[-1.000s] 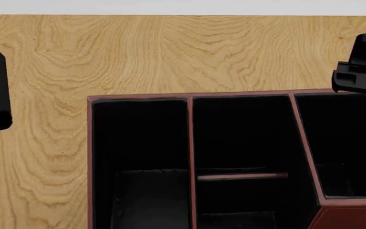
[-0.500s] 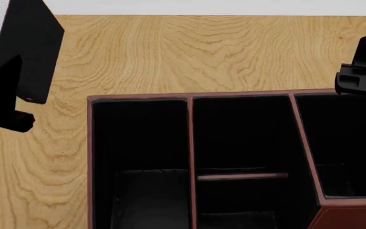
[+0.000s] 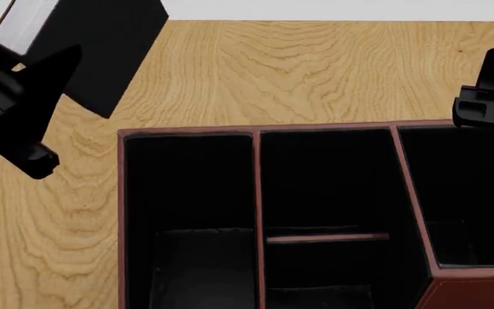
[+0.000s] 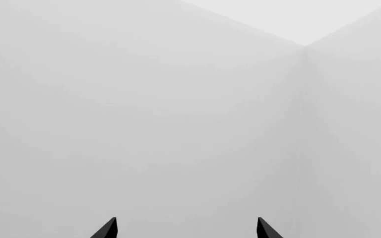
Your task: Pick up the book and place it in the back compartment of the caddy.
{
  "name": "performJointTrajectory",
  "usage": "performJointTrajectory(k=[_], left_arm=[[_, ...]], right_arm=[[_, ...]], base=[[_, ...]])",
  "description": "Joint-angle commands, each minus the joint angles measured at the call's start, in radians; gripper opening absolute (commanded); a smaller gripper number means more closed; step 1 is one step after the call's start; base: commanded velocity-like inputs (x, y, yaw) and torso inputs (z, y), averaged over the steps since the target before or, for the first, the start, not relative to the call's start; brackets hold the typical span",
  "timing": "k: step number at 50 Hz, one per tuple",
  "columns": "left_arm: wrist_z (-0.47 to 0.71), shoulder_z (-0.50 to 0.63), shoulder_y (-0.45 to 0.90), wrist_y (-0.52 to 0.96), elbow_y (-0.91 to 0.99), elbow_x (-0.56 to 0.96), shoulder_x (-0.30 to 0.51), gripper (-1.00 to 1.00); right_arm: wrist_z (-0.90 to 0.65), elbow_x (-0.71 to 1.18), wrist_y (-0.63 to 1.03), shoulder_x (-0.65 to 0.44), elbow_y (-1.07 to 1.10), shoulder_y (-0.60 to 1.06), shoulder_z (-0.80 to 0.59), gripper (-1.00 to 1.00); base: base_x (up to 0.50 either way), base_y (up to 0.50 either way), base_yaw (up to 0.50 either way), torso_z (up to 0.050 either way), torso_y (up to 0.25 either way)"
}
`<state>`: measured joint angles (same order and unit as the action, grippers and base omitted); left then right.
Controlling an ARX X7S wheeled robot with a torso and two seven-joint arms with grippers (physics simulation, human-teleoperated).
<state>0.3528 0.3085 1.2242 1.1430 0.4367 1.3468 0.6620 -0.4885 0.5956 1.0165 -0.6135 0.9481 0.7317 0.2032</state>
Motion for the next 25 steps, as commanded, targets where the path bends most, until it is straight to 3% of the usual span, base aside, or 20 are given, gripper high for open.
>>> performJointTrajectory(k=[1, 25], left_arm=[[-0.196, 0.079, 0.114, 0.011, -0.026, -0.072, 0.004, -1.0], [-0.542, 0.3, 0.276, -0.004, -0.146, -0.221, -0.07, -1.0]], right_arm=[[-0.014, 0.025, 0.019, -0.008, 0.007, 0.016, 0.002, 1.0], [-0.029, 0.059, 0.03, -0.024, 0.024, 0.003, 0.034, 1.0]], base=[[0.0, 0.0, 0.0, 0.0, 0.0], [0.0, 0.0, 0.0, 0.0, 0.002]])
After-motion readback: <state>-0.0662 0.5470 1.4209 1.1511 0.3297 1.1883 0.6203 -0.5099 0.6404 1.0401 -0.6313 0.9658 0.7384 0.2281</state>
